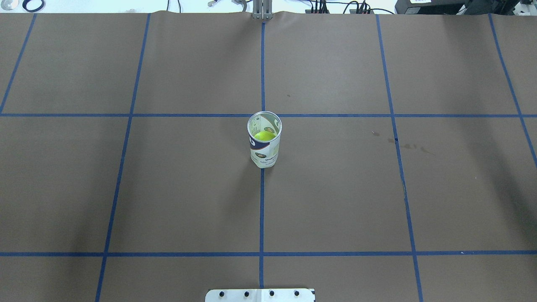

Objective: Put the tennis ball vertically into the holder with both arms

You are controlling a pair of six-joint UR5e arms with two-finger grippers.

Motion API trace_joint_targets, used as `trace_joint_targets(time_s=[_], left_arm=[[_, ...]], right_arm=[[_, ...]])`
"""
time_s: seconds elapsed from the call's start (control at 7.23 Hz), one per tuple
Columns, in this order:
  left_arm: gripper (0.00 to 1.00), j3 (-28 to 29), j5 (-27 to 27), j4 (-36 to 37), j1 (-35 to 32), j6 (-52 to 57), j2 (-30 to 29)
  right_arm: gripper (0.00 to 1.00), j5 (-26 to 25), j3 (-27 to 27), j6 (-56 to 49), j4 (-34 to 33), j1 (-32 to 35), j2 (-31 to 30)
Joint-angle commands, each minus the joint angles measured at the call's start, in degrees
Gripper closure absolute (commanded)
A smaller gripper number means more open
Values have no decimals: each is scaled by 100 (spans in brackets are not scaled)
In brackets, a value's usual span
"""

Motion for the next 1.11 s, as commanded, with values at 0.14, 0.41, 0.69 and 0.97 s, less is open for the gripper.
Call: trace_joint_targets(time_s=[0.14,0.41,0.69,0.97], left_arm=[[0,39,-43,-15,4,-10,53],[0,21,-43,3,13,-28,27],[0,13,-87,20,5,-28,35],[0,39,-87,12,13,-28,35]], right_arm=[[1,20,41,-5,16,0,-73],[1,20,41,4,16,0,-64],[1,20,41,22,16,0,-64],[1,20,41,13,16,0,-64]])
